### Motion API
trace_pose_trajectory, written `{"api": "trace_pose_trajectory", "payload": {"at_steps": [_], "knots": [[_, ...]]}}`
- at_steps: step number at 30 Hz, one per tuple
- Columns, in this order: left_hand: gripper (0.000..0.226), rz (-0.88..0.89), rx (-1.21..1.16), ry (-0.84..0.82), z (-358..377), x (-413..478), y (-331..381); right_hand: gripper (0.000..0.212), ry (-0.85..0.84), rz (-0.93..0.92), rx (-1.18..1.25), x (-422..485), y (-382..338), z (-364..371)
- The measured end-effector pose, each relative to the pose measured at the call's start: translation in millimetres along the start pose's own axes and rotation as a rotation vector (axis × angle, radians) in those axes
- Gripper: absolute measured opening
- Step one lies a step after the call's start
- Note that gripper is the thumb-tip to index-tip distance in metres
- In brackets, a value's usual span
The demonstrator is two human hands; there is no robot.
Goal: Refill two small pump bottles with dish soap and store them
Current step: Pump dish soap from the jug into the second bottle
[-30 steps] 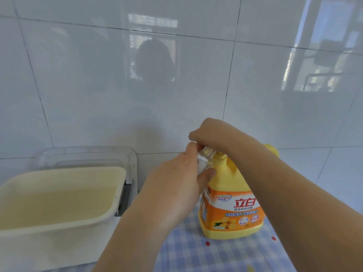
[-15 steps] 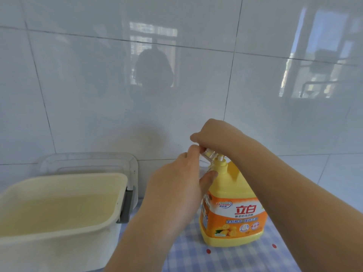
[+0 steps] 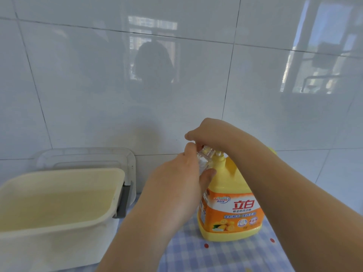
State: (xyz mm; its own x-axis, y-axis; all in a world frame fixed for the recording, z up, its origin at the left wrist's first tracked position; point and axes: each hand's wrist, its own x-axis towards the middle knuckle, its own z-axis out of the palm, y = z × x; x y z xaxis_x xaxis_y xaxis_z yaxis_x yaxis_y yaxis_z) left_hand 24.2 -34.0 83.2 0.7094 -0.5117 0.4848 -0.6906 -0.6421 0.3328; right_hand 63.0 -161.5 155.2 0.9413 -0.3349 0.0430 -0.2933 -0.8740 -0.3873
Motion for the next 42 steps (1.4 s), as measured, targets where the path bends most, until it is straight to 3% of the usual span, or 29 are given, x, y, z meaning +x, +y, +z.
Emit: {"api": "trace_pose_trajectory", "payload": {"at_steps": [12, 31, 36, 42], "knots": [[0.036, -0.010, 0.051, -0.079, -0.9, -2.3, 0.1, 0.018, 0.067, 0.008, 0.017, 4.3, 7.3, 10.5], [0.039, -0.002, 0.033, 0.050, -4.3, -1.3, 1.1, 0.018, -0.027, -0.005, -0.050, -8.8, -5.2, -7.2], [0.041, -0.001, 0.033, 0.039, -4.3, -0.6, 1.5, 0.032, -0.090, -0.013, -0.056, -12.8, -7.6, -8.7], [0.040, -0.016, -0.012, -0.002, -4.8, -0.4, 1.1, 0.026, -0.055, -0.013, -0.043, -12.6, -6.8, -7.9]]}}
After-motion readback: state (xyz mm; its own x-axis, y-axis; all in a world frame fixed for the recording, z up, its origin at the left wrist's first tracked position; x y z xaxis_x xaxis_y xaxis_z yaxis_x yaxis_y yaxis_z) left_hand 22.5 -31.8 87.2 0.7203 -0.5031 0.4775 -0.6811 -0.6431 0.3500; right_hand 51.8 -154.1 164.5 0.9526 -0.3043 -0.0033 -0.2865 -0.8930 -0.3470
